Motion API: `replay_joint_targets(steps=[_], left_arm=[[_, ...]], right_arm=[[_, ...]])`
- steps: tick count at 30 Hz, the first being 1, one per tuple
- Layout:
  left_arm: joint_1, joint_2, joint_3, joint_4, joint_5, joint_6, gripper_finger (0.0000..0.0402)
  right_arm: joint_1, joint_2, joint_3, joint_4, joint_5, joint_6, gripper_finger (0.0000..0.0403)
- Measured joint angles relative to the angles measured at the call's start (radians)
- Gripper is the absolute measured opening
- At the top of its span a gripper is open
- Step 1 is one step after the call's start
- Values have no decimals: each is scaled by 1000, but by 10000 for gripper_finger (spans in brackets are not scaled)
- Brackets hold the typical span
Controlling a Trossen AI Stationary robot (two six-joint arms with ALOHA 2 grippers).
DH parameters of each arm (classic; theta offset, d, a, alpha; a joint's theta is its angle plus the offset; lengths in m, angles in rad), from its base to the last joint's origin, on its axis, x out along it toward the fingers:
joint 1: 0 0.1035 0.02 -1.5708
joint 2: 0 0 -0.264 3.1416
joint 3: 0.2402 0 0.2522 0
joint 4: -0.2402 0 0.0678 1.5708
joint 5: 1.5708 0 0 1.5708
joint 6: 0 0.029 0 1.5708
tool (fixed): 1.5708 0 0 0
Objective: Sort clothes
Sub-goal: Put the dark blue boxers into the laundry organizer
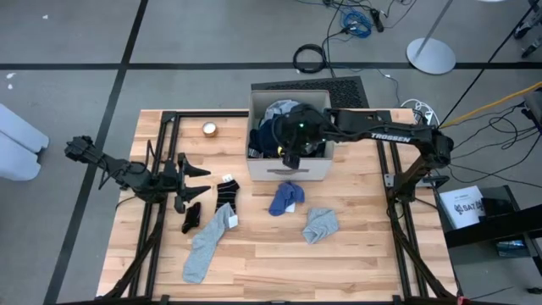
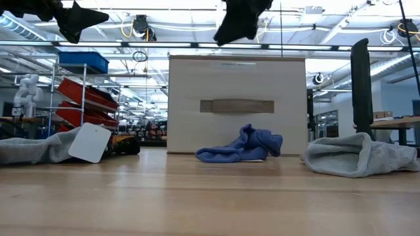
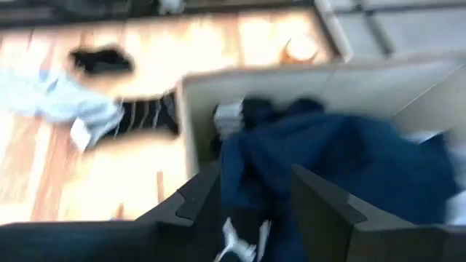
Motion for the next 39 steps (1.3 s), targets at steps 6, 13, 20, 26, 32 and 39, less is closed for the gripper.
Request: replay_joint_targets(steps=[6,13,20,26,32,39], left_arm=[[0,0,0,1,0,-1,244],[0,0,0,1,0,-1,244],[0,0,0,-6,0,0,244],[0,0,0,-6,0,0,244],[0,0,0,-6,0,-1,244],[0,0,0,-6,0,0,244]], right_arm=[[-25,1,1,125,169,-1,137],[-98,63,2,178,163,55,133],[-125,201,2,146,160,90,132],[-125,339,3,138,134,111,132],[-125,437,8,142,38,116,132],[-124,424,3,142,36,113,132]])
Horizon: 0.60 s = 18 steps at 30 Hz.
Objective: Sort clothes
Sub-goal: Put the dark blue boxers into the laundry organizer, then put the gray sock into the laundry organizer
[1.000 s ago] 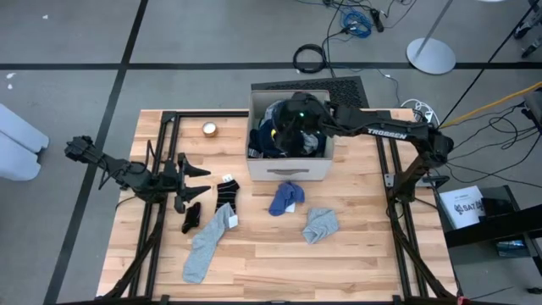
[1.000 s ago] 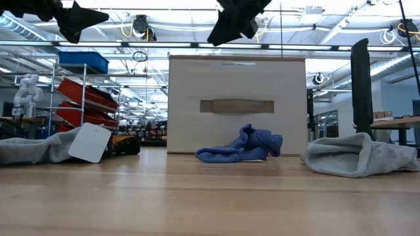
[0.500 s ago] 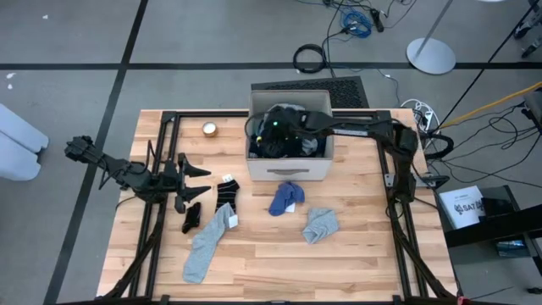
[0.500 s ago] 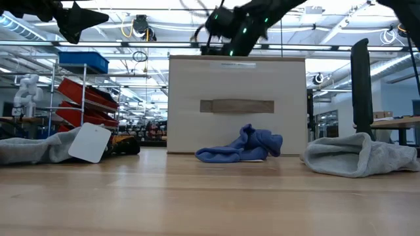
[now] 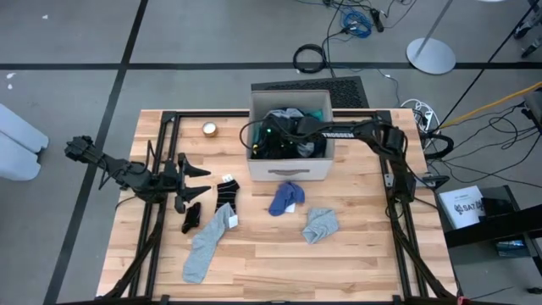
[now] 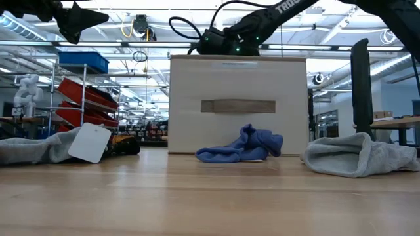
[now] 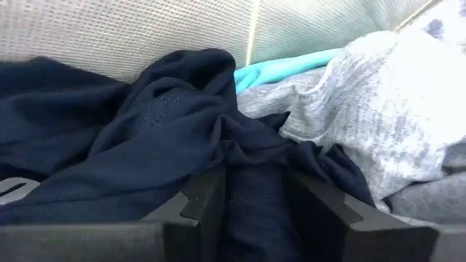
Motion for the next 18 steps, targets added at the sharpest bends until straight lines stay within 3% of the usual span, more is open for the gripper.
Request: replay_joint_targets(steps=[18], left_arm=[[0,0,0,0,0,1,244]], right_arm=[[-2,-426,-5,20,-2,-4,132]])
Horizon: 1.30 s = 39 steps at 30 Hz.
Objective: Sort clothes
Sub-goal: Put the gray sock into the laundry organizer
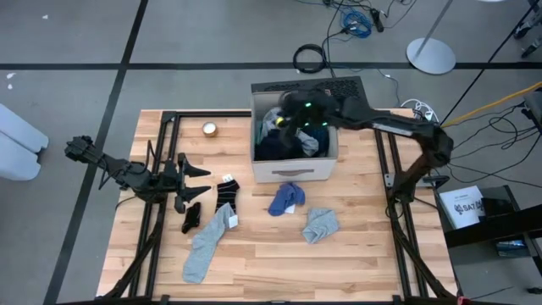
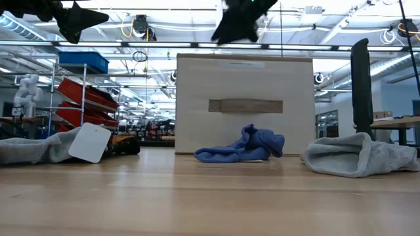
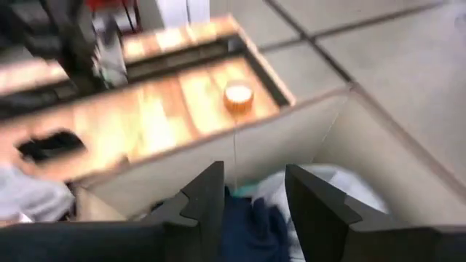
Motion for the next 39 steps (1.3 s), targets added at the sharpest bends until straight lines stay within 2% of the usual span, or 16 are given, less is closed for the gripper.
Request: replay_joint_targets(steps=[6,10,12,16,24,30,34,39], left_arm=[[0,0,0,3,0,0,244],[0,0,0,3,10,0,244],[0,0,0,3,27,0,244],[0,0,0,3,45,-1,244],[0,0,0,3,48,-2,244],[0,0,0,-8,52,-26,244],[0,1,0,-12,95,-27,244],[0,1,0,-11,113,-28,244]], right_arm=[[28,-136,2,17,-3,81,132],[85,-187,2,-3,-7,139,132],[120,-207,2,-22,-42,142,132],[199,-230,3,-95,-107,144,132],[374,-228,3,-256,-108,165,132],[502,-196,-15,-299,-62,222,132],[584,-169,-86,-295,22,260,132],[655,-154,-215,-300,53,400,132]])
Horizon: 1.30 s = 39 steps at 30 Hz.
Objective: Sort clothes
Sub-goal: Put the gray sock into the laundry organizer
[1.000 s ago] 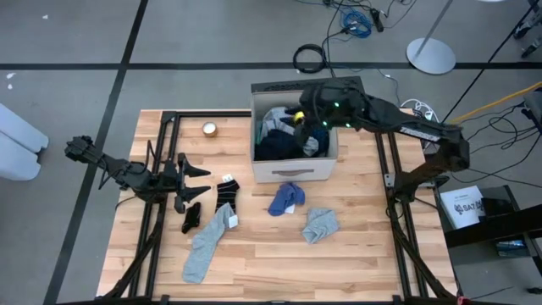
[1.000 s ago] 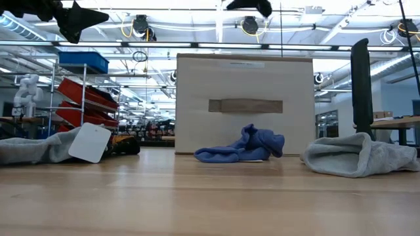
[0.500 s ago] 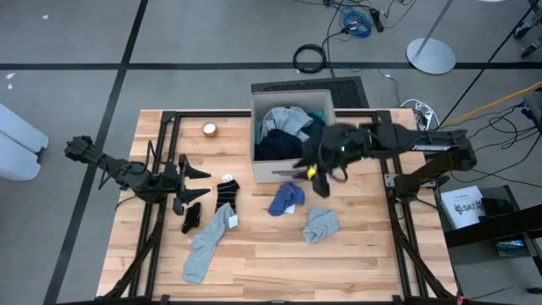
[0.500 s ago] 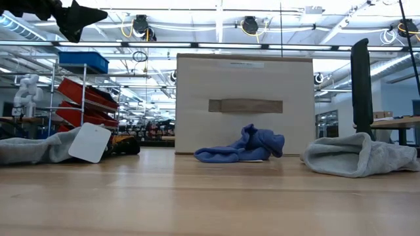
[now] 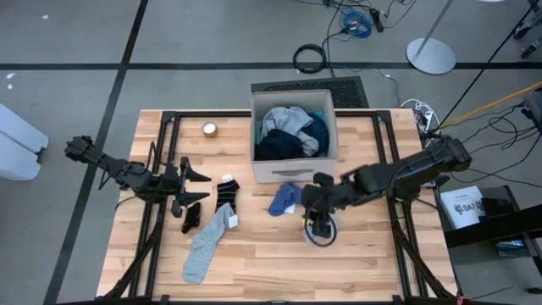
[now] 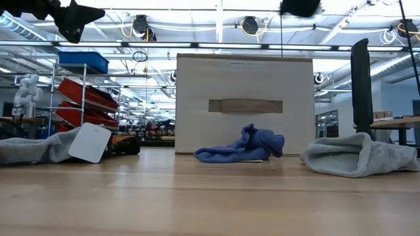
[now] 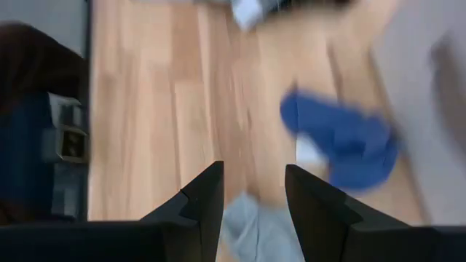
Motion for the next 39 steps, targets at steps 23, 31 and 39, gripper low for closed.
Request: replay_joint_targets(steps=[23,31,39], left_arm=[[0,3,0,14,1,-1,244],[0,10,0,17,2,-27,244],[0,50,0,39,10,-29,244]], right_arm=[[81,2,-517,253,0,363,132],[82,2,-517,355,2,323,132],[88,2,-517,370,2,315,132]])
